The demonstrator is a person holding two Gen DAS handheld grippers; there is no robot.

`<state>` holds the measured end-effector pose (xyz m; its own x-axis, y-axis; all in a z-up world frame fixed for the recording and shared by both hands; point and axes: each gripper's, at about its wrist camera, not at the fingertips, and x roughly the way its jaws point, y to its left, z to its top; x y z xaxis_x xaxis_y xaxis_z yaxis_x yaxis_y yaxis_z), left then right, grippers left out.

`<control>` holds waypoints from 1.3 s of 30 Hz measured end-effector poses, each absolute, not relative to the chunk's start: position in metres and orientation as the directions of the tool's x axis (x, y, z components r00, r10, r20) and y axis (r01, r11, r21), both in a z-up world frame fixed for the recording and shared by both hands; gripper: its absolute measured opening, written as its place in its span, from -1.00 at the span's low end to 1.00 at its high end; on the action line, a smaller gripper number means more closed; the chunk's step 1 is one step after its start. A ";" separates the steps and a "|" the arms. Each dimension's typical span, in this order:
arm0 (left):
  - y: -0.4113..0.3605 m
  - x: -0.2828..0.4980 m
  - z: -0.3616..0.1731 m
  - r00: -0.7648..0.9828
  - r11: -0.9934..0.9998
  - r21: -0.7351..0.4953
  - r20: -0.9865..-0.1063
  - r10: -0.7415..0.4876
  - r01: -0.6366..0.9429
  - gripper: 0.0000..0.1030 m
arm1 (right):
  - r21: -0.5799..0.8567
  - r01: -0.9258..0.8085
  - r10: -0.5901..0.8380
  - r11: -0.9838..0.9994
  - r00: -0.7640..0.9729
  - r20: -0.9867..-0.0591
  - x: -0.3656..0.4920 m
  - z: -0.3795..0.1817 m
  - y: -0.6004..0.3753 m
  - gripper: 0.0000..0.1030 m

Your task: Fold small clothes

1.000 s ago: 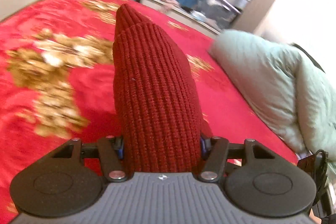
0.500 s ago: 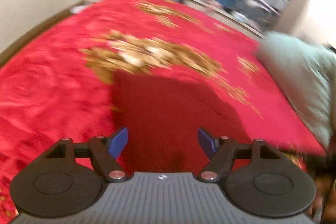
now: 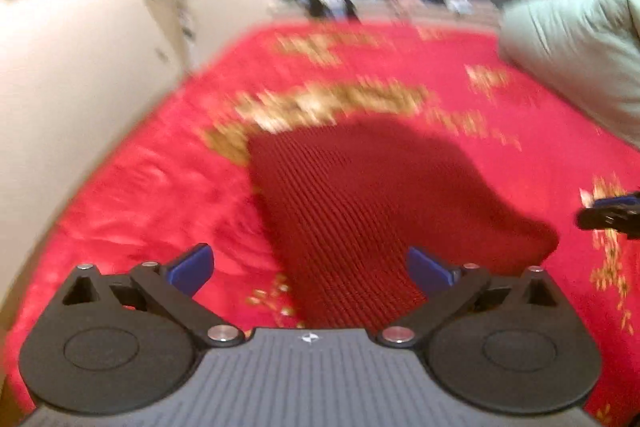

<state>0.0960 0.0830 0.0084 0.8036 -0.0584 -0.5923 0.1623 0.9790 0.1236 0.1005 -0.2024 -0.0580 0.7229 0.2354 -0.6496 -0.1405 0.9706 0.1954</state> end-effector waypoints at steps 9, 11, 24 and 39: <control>0.053 -0.036 0.014 0.875 1.000 0.014 -0.483 0.005 0.002 1.00 | 0.166 -0.117 0.181 0.979 0.874 -0.451 -0.014 -0.031 -0.195 0.51; 0.046 -0.046 0.001 0.863 0.999 -0.034 -0.505 0.005 -0.026 0.99 | 0.175 -0.074 0.145 0.982 0.887 -0.439 -0.022 -0.040 -0.191 0.51; 0.028 -0.005 -0.030 0.794 0.996 0.030 -0.601 0.088 -0.088 0.99 | 0.038 -0.121 0.122 0.992 0.832 -0.541 0.022 -0.079 -0.151 0.51; 0.023 -0.009 -0.027 0.807 0.997 0.034 -0.586 0.075 -0.068 0.99 | 0.019 -0.173 0.156 0.985 0.831 -0.533 0.013 -0.078 -0.136 0.51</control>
